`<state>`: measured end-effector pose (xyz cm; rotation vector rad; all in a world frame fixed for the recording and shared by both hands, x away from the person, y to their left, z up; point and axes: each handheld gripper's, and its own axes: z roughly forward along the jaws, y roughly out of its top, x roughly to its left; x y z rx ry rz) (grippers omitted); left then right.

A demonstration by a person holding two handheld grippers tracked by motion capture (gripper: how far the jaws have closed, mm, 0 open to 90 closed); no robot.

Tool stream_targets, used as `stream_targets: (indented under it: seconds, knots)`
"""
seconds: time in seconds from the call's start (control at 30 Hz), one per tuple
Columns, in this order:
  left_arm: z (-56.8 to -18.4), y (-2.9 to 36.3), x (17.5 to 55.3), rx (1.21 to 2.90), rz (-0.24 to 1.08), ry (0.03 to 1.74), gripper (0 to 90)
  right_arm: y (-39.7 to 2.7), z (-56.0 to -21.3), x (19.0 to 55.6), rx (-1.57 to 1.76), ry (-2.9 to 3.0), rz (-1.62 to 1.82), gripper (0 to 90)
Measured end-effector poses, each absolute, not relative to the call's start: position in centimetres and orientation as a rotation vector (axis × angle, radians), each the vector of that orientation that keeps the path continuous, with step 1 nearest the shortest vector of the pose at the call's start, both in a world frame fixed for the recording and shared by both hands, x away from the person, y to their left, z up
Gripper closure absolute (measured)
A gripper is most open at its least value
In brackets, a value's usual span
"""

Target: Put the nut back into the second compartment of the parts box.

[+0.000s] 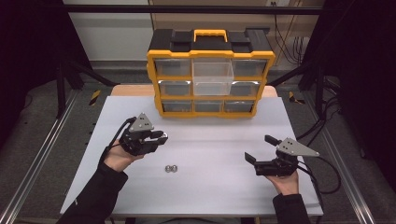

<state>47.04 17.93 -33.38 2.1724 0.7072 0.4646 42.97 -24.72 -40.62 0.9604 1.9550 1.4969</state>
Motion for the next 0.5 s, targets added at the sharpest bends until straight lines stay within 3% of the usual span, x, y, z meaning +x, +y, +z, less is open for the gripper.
stream_targets:
  seconds: [0.5]
  knots:
    - [-30.1,16.5,47.7,2.158,0.496,0.667,69.2,-24.7,-40.6,43.0,0.960,1.955,1.495,0.4]
